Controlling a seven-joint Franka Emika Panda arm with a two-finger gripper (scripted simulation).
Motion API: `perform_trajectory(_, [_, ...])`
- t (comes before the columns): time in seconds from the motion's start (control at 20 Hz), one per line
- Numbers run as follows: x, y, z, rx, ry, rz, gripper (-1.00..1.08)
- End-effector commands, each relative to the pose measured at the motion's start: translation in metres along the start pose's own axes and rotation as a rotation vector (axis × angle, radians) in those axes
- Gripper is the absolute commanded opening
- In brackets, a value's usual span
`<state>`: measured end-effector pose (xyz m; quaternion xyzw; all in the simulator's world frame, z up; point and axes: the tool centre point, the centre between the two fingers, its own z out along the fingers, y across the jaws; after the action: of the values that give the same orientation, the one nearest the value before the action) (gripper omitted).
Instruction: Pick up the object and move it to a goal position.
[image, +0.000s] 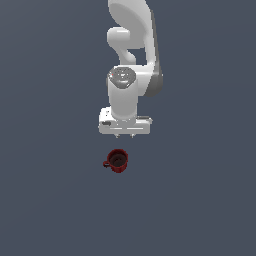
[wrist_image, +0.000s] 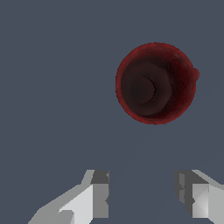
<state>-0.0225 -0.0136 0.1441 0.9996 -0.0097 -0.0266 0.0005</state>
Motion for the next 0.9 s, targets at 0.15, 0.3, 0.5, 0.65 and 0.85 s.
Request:
perform_trajectory(0.15, [0.008,-0.001,0.002,-0.015,-0.010,0.015,0.28])
perform_trajectory(0.3, [0.015,-0.002,0.005,-0.030,-0.019,0.030,0.28])
perform_trajectory(0.5, [0.028,-0.005,0.009,-0.061,-0.035,0.058,0.28])
perform_trajectory(0.65, [0.039,-0.007,0.013,-0.094,-0.047,0.084,0.28])
perform_trajectory(0.85, [0.056,-0.010,0.020,-0.149,-0.061,0.126,0.28])
